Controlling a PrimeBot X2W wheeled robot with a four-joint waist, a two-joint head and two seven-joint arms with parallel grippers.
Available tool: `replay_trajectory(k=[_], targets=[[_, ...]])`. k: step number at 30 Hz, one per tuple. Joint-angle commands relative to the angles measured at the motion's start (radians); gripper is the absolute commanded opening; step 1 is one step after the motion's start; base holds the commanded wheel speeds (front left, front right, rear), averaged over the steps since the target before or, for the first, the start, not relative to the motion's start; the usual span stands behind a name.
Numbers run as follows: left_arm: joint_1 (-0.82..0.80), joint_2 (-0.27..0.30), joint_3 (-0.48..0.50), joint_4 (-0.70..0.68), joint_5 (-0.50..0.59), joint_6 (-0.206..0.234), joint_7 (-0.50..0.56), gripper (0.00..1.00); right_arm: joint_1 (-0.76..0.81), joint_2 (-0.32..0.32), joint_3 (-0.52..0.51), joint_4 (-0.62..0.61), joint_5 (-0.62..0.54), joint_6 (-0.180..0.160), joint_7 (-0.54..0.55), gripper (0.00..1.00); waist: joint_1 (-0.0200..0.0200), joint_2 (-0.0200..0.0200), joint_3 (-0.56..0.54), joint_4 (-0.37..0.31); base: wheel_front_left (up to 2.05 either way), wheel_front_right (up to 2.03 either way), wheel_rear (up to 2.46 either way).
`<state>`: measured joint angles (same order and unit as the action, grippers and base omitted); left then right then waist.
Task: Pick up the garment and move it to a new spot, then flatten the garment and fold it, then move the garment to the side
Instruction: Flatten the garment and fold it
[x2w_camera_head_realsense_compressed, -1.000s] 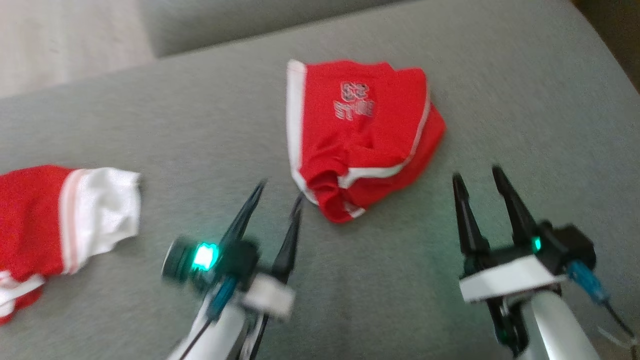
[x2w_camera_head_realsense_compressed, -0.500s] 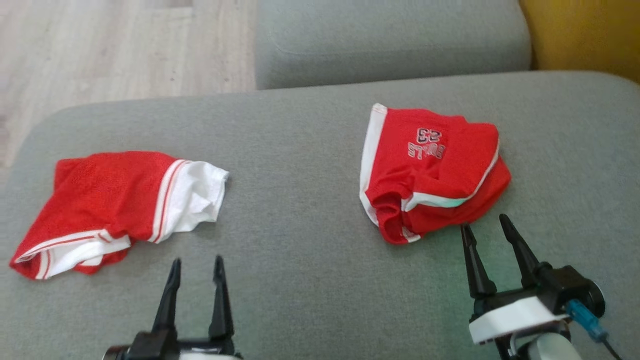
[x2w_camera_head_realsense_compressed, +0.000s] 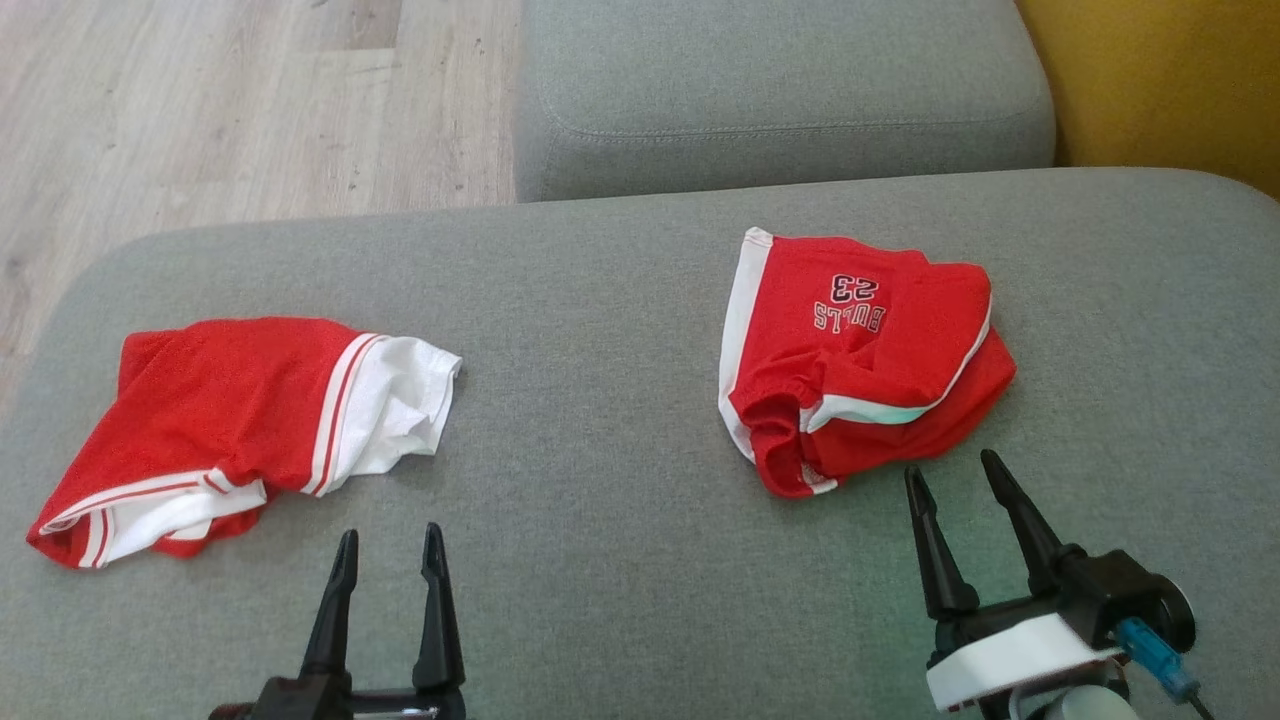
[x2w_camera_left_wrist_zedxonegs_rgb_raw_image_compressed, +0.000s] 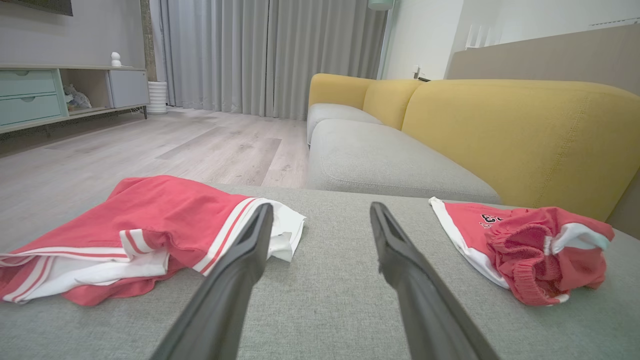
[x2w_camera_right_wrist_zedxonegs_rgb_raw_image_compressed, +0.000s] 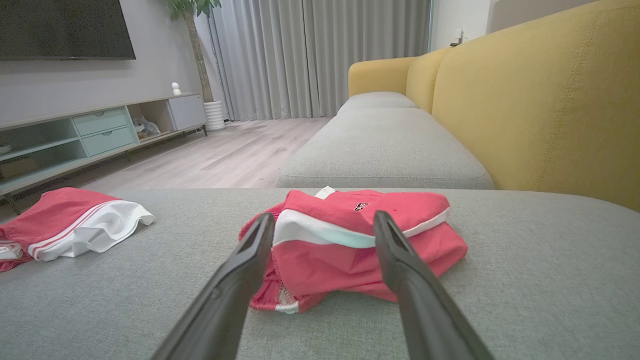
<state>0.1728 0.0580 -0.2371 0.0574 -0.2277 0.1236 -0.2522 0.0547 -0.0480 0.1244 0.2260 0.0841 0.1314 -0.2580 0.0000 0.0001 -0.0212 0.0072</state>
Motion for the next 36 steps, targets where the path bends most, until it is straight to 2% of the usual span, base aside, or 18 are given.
replay_trajectory(k=[1, 22, 36], targets=[[-0.026, -0.008, 0.024, -0.030, 0.005, 0.004, -0.009, 1.00, -0.022, -0.002, 0.022, -0.037, -0.009, -0.001, -0.004, 1.00, 0.0000, -0.0001, 0.000, 0.000, 0.00, 0.00, 0.00], [-0.037, -0.008, 0.037, -0.018, 0.103, 0.040, -0.009, 1.00, -0.021, -0.002, 0.014, -0.035, 0.000, -0.001, -0.004, 1.00, 0.0000, -0.0001, 0.004, 0.001, 0.00, 0.00, 0.00], [-0.044, -0.008, 0.039, -0.002, 0.104, 0.039, -0.010, 1.00, -0.037, -0.002, 0.016, -0.035, 0.008, -0.001, -0.004, 1.00, 0.0000, -0.0001, 0.022, -0.034, 0.00, 0.00, 0.00]])
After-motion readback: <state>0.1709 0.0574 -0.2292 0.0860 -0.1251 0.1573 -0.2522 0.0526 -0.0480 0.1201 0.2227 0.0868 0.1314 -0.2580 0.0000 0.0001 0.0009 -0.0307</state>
